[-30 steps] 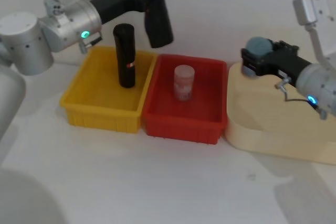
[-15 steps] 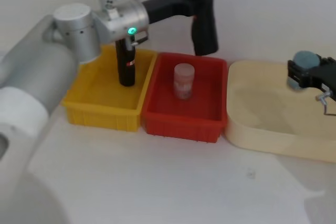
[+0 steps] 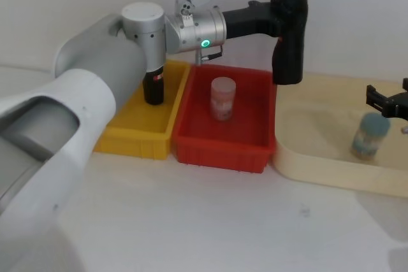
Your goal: Pick up the garbage bag with the one hand and transfer it to the other hand.
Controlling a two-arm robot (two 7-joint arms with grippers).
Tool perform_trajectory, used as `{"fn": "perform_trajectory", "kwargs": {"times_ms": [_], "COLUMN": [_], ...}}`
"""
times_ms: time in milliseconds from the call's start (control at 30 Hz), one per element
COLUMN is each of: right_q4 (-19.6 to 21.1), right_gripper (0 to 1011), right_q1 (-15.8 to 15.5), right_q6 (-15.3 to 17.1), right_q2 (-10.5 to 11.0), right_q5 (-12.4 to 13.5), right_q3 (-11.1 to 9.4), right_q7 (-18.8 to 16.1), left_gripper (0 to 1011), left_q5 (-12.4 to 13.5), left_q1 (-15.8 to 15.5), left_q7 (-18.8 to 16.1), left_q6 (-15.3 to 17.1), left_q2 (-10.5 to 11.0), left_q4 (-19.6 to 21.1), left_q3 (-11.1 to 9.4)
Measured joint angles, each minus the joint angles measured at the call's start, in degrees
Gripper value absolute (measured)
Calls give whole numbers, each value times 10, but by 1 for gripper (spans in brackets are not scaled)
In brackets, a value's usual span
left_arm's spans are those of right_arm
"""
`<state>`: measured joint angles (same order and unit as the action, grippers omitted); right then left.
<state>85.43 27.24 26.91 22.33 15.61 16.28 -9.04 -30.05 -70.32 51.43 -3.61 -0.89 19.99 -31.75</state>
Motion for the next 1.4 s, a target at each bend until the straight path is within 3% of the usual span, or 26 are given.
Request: {"fn": "perform_trajectory", "kwargs": {"times_ms": [300, 900, 1167, 1400], "right_q4": [-2, 3, -9, -42], "right_gripper": [1001, 1000, 1000, 1000], "right_q1": [-5, -7, 10, 42], "right_q6": [-4, -27, -41, -49], "right_q2": [2, 9, -1, -27], "right_q5": [1, 26, 42, 47], "right_q3": [-6, -1, 20, 48], "right_q7": [-1, -76, -121, -146], "left_gripper": [386, 386, 386, 386], "left_q5": [3, 5, 6, 6], "left_q1": [-31, -57, -60, -62], "left_q7": [19, 35, 37, 39], "left_q6": [-22, -40, -42, -44], "left_q2": [-25, -46, -49, -50], "left_q4": [-64, -116, -123, -127], "left_q3": [-16, -30, -32, -33]}}
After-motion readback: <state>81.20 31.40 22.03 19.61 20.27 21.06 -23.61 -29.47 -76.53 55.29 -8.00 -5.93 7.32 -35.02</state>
